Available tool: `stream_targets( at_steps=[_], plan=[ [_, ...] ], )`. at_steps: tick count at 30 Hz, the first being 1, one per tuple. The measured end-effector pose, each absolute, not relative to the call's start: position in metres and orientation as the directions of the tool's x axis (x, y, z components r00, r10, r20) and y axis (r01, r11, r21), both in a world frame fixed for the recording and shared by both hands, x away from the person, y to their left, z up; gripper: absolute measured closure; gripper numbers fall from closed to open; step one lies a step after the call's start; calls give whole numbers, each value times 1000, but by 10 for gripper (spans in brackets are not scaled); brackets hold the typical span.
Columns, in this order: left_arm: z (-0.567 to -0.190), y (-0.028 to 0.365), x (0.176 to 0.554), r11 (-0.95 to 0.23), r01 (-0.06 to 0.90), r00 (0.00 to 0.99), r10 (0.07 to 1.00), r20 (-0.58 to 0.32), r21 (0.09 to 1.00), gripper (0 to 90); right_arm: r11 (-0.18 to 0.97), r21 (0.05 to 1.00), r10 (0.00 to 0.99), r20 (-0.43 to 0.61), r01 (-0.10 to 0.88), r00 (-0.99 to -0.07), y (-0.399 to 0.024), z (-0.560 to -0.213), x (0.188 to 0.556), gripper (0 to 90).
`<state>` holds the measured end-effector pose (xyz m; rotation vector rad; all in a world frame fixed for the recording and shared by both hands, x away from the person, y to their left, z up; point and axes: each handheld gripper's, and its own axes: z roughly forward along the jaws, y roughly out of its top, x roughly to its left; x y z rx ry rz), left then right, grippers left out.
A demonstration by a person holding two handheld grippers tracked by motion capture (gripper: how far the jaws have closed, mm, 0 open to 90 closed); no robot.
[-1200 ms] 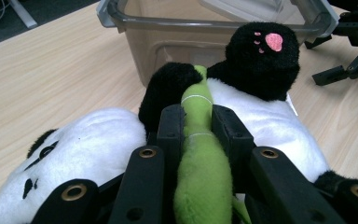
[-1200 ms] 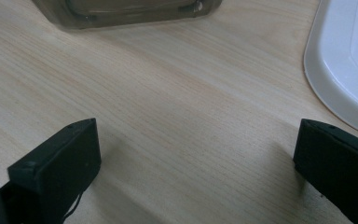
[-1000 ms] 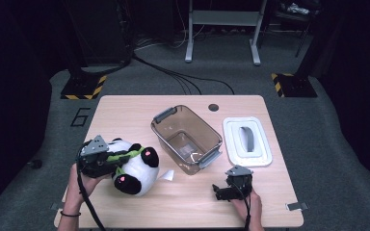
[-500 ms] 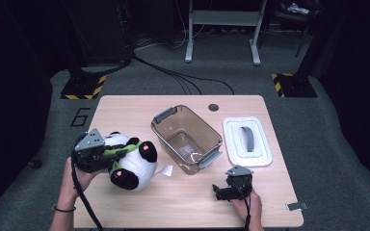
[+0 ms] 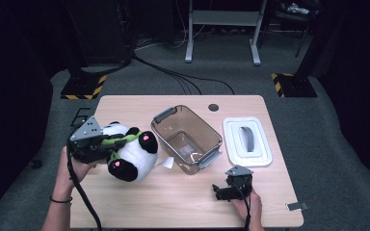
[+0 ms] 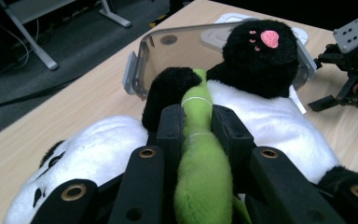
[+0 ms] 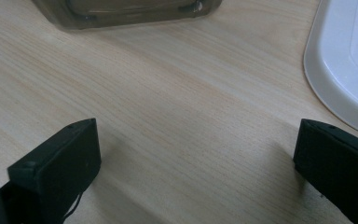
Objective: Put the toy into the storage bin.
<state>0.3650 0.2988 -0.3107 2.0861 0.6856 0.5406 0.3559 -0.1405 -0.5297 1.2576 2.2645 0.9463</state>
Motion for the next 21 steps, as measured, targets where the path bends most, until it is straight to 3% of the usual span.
stream_targets(
  at_steps=[11, 21],
  plan=[
    [-283, 286, 380, -519, 220, 774, 609, 176, 826, 740, 381, 712, 846, -13, 590, -532, -141, -530, 356, 0],
    [-269, 275, 391, -516, 199, 798, 579, 167, 833, 738, 381, 712, 846, -13, 590, -532, -141, -530, 356, 0]
  ],
)
